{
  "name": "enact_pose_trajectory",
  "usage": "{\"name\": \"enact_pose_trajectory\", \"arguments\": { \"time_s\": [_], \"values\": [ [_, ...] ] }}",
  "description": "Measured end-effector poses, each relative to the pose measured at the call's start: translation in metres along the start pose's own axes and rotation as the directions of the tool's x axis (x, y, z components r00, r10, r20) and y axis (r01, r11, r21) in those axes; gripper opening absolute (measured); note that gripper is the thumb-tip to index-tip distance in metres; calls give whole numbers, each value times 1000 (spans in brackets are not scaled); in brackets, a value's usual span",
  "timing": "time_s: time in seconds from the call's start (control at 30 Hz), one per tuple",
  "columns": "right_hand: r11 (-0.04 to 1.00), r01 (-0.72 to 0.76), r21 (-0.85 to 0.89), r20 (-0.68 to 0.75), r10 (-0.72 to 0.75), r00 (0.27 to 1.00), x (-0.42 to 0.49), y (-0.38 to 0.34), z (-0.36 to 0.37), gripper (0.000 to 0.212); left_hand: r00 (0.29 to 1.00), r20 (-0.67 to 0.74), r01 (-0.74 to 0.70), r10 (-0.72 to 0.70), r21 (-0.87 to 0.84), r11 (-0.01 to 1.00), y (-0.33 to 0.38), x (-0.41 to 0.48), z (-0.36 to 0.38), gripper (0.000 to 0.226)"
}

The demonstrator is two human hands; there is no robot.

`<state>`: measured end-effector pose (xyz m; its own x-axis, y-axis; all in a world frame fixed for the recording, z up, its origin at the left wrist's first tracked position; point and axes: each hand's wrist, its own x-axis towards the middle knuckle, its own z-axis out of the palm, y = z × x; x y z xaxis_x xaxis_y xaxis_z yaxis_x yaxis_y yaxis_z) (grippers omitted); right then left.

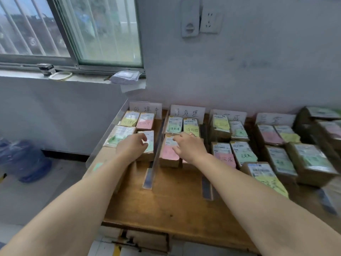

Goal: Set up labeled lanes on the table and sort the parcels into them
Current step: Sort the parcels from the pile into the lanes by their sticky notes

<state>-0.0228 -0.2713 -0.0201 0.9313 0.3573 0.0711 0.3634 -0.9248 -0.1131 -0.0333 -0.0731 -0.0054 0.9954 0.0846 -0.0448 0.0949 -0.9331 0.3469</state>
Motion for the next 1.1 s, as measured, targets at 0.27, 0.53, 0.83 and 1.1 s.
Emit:
{"name": "enact_pose_trajectory", "arguments": {
  "time_s": [0.27,0.53,0.83,1.1],
  "values": [
    [975,-183,-126,-81,173,982,-123,179,-54,38,936,-3,-350,352,95,932,212,-30,62,21],
    [878,-466,-115,-149,448,881,-221,345,-92,36,777,77,-629,624,104,770,405,-38,118,23],
    [738,-671,-71,-81,666,741,-257,492,-108,36,628,122,-773,769,-13,634,565,5,180,28],
    [672,-739,-44,-3,740,673,-250,590,-100,33,637,201,-741,744,-108,663,641,50,235,32]
  ]
}}
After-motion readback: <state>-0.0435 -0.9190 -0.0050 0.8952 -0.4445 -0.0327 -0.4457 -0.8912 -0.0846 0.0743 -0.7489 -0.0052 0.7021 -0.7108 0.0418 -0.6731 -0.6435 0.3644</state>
